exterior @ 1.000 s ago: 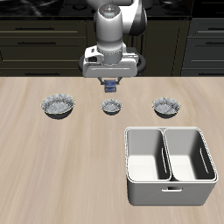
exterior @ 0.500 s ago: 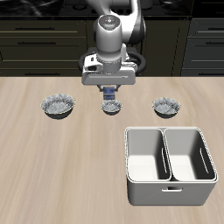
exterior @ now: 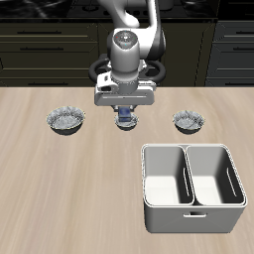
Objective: Place the cream cheese in the smallest bowl
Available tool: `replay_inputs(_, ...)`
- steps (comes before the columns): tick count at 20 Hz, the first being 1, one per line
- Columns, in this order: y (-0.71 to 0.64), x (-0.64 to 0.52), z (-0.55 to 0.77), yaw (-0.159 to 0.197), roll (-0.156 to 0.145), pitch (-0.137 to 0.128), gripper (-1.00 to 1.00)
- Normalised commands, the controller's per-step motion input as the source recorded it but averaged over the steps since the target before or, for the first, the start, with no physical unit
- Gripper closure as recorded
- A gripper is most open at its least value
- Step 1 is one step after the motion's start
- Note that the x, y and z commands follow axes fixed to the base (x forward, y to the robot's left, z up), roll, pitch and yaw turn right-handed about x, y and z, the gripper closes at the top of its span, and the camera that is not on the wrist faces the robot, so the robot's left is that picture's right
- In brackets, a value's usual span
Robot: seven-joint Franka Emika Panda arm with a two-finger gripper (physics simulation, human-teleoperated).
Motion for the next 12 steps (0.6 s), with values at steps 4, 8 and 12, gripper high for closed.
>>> replay_inputs(4,0.0,-0.01,-0.18,0.013,-0.007,0.035,1.0)
replay_inputs(8,0.14,-0.05,-0.34,-0.04,0.106,0.162,-1.0)
replay_inputs(12,0.0,-0.01,-0.08,-0.005,0.025,0.032,-1.0)
